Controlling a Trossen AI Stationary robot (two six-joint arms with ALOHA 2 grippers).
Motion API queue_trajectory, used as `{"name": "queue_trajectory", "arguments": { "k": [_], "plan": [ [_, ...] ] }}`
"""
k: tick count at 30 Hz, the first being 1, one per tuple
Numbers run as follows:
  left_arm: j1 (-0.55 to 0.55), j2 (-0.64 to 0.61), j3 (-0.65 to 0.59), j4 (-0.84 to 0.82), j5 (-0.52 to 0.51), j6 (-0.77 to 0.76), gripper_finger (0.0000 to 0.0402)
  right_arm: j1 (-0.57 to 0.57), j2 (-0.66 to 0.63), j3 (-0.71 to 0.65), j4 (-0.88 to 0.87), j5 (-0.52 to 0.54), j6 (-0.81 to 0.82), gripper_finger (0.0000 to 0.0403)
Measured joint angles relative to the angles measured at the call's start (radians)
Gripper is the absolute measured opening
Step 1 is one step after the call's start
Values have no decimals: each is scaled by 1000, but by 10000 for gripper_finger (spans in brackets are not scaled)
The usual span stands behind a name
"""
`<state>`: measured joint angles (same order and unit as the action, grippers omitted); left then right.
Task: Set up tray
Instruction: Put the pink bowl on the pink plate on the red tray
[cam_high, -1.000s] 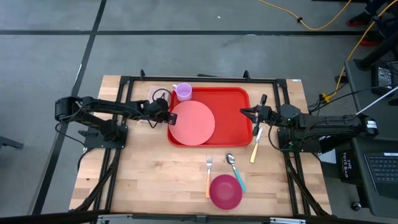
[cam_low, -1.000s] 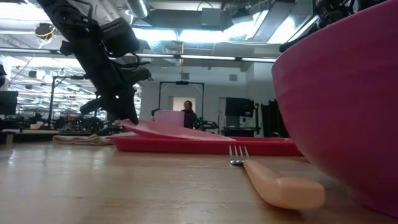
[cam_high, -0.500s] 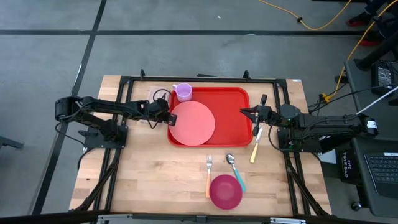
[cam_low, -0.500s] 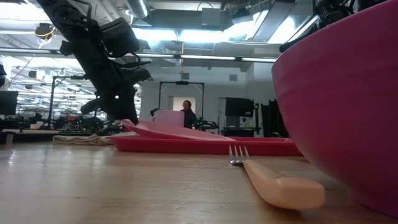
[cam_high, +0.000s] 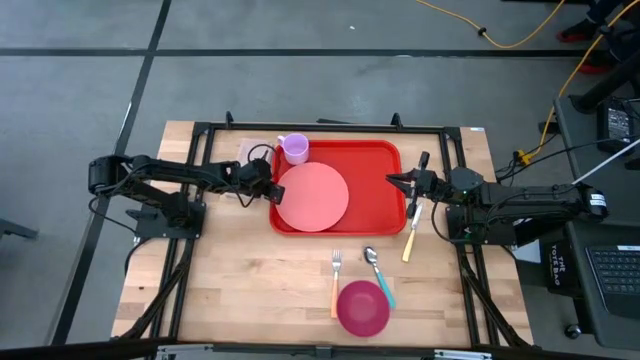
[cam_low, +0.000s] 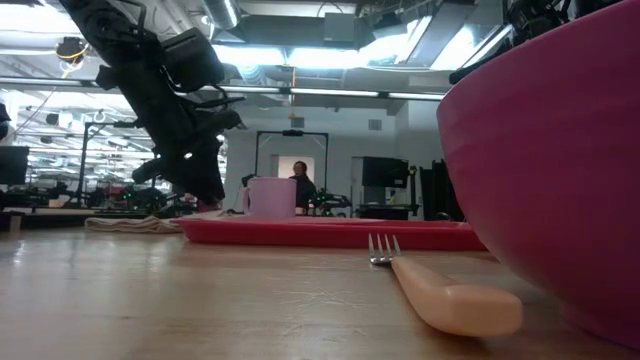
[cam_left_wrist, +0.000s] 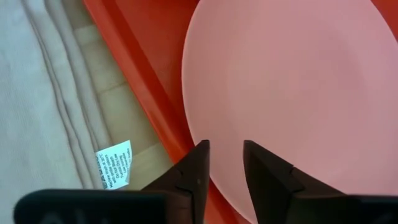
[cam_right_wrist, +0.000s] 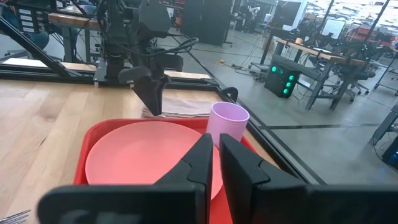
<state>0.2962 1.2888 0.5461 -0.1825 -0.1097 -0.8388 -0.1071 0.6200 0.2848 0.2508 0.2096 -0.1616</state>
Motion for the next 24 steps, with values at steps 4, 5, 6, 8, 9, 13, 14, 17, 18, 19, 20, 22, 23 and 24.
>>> {"name": "queue_trajectory", "arguments": {
  "k": [4,5,6,8,9,13,14,17,18,19,20,22,23,24],
  "plan": [
    [0,-2,10,-2,15,34,98,0,0,0,0,0,0,36],
    [0,-6,18,-2,23,48,99,0,0,0,0,0,0,36],
    [0,-11,26,0,30,61,100,0,0,0,0,0,0,36],
    [0,-26,43,-1,34,94,100,0,0,0,0,0,0,36],
    [0,-36,52,-1,34,114,100,0,0,0,0,0,0,36],
    [0,-81,81,-1,29,230,100,0,0,0,0,0,0,36],
    [0,-92,86,0,27,259,100,0,0,0,0,0,0,36],
    [0,-132,89,-1,25,333,99,0,0,0,0,0,0,36],
    [0,-146,89,-5,25,362,98,0,0,0,-1,0,0,36],
    [0,-158,89,-12,23,391,96,0,0,0,-1,0,0,36],
    [0,-170,89,-20,17,423,94,0,0,0,-1,0,0,36],
    [0,-193,89,-35,-8,481,88,0,0,0,-1,0,0,36],
    [-4,-201,89,-46,-29,511,84,0,0,0,-1,0,0,36],
    [-9,-208,89,-57,-53,540,79,0,0,0,-1,0,0,36]
  ]
}}
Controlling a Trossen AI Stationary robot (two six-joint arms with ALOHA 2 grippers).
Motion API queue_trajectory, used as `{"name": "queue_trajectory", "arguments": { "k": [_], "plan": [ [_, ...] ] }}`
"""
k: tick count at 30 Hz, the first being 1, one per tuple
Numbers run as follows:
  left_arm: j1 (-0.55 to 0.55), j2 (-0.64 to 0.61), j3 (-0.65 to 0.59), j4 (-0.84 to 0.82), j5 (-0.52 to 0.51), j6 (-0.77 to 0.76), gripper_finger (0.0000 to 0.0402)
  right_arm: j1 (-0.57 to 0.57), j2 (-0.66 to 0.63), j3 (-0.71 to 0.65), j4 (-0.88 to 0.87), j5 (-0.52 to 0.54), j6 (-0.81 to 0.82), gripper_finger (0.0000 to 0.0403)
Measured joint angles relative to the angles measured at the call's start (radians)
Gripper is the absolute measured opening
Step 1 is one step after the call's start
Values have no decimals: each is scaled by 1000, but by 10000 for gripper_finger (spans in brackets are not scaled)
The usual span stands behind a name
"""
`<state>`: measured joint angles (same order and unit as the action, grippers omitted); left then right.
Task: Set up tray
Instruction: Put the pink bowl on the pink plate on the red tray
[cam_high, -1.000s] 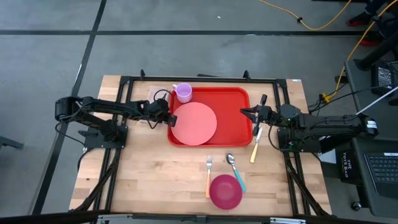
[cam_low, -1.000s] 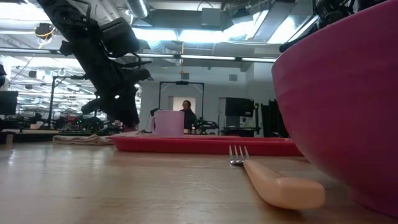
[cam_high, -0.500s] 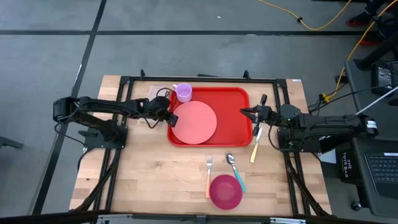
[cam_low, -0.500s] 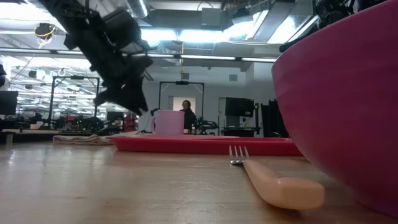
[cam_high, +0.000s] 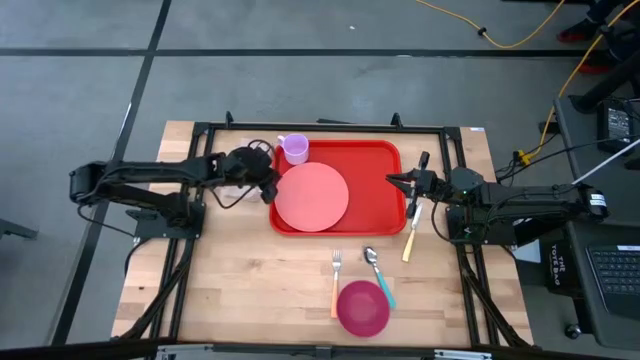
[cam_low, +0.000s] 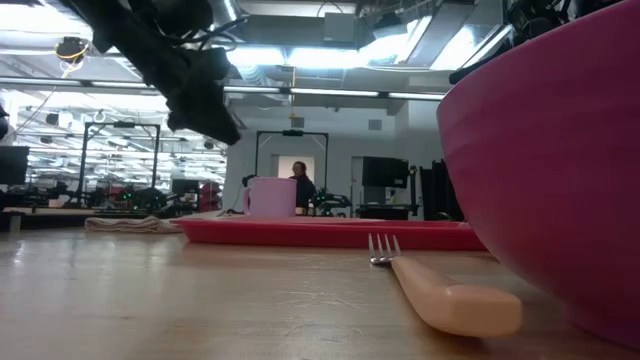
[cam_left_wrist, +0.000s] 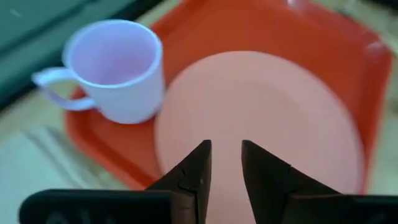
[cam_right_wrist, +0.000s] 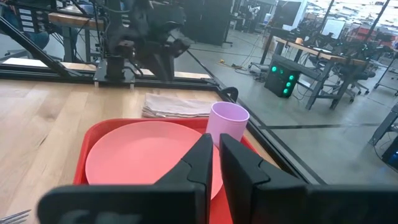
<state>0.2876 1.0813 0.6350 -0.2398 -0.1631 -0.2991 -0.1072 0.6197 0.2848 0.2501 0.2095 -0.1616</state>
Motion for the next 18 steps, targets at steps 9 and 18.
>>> {"name": "queue_trajectory", "arguments": {
  "k": [9,18],
  "plan": [
    [-92,-7,0,-9,-134,156,19,0,0,0,-18,-10,-7,36],
    [-244,-6,0,110,-207,209,2,0,0,70,-186,-28,0,36]
  ]
}}
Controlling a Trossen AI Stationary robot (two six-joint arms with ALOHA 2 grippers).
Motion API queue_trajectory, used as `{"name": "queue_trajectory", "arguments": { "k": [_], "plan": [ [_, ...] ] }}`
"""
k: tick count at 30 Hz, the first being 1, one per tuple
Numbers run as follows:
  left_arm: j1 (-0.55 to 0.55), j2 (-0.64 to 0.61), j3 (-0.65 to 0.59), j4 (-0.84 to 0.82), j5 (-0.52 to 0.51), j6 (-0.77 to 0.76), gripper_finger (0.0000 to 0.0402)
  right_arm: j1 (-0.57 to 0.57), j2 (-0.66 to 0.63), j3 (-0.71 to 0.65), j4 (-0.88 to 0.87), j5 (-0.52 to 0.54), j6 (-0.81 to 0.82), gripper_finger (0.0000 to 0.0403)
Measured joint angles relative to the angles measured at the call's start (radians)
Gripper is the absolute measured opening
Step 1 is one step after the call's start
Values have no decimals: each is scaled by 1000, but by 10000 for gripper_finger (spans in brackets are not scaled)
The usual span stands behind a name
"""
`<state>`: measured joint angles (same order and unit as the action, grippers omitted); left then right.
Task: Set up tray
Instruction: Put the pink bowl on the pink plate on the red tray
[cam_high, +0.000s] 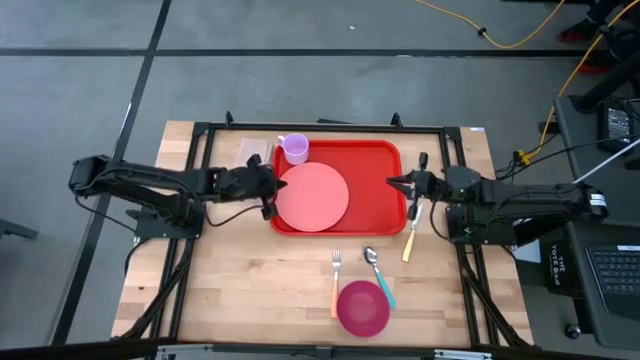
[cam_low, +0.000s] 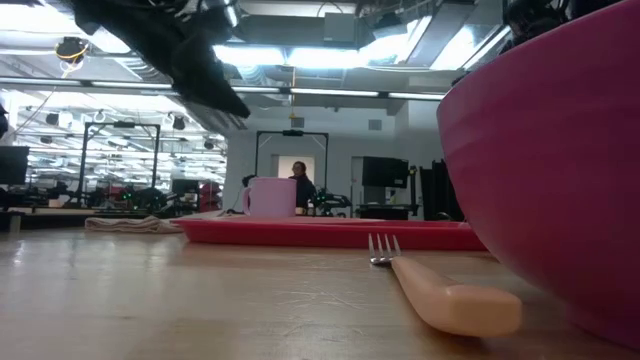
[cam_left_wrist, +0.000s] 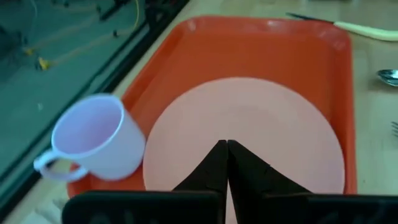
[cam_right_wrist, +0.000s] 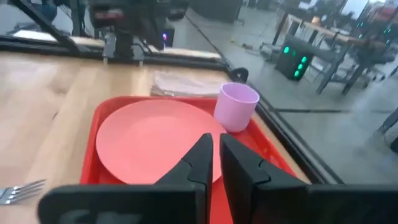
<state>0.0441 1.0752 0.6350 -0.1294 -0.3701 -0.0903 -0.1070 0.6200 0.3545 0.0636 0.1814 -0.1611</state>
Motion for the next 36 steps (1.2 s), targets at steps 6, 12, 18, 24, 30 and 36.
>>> {"name": "queue_trajectory", "arguments": {
  "k": [6,12,18,24,30,36],
  "plan": [
    [-57,0,0,39,-31,27,3,30,19,52,-144,-1,26,17],
    [-54,1,0,81,-32,106,1,120,78,81,-174,11,21,8],
    [-42,1,0,167,-31,149,5,228,179,186,-292,23,127,5],
    [-42,1,0,172,-31,167,1,361,334,358,-552,144,329,4],
    [-44,1,0,163,-29,167,5,490,526,554,-779,164,536,3],
    [-43,1,0,140,-29,207,2,578,711,804,-1068,166,782,3]
  ]
}}
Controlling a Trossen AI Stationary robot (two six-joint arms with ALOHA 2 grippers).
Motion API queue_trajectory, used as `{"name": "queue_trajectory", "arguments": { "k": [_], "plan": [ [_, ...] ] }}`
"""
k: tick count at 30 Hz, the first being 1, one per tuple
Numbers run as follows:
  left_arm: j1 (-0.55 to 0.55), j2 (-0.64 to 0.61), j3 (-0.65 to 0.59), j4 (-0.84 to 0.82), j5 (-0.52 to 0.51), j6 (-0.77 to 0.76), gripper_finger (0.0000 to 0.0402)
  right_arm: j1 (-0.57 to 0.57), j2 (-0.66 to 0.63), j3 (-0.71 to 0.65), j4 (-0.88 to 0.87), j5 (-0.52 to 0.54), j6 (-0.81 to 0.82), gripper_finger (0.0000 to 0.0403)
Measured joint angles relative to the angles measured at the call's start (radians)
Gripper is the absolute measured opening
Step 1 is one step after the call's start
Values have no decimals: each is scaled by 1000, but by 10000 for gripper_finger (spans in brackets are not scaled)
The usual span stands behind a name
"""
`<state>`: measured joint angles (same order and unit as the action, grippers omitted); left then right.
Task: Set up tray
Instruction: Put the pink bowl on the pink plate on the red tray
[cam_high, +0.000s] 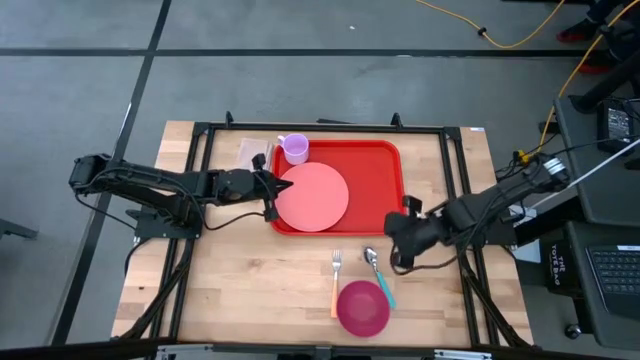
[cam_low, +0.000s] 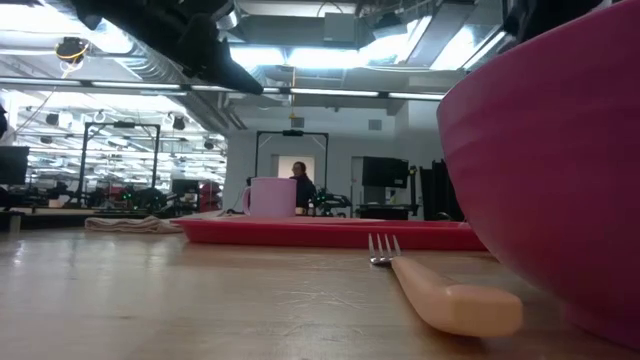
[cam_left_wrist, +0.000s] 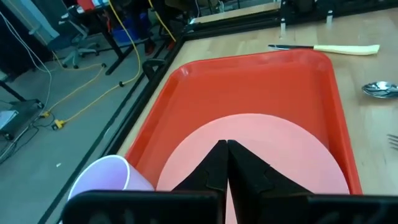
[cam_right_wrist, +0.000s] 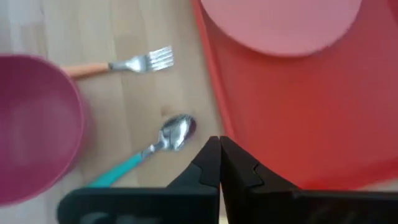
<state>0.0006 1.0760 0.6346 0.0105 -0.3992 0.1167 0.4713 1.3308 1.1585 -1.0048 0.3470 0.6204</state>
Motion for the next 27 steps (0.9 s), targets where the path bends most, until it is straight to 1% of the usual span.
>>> {"name": "queue_trajectory", "arguments": {
  "k": [3,6,10,19,24,27],
  "plan": [
    [0,0,0,0,0,-5,2,38,80,100,-108,-14,68,4],
    [0,0,0,0,6,-25,5,67,136,150,-143,-83,134,9],
    [0,0,0,-4,10,-25,7,97,173,160,-132,-138,180,13],
    [0,0,0,-8,9,-25,8,138,203,161,-121,-150,346,8],
    [0,0,0,-8,9,-25,6,176,247,161,-96,-197,396,7],
    [0,0,0,-8,9,-25,4,197,278,161,-57,-219,397,7]
  ]
}}
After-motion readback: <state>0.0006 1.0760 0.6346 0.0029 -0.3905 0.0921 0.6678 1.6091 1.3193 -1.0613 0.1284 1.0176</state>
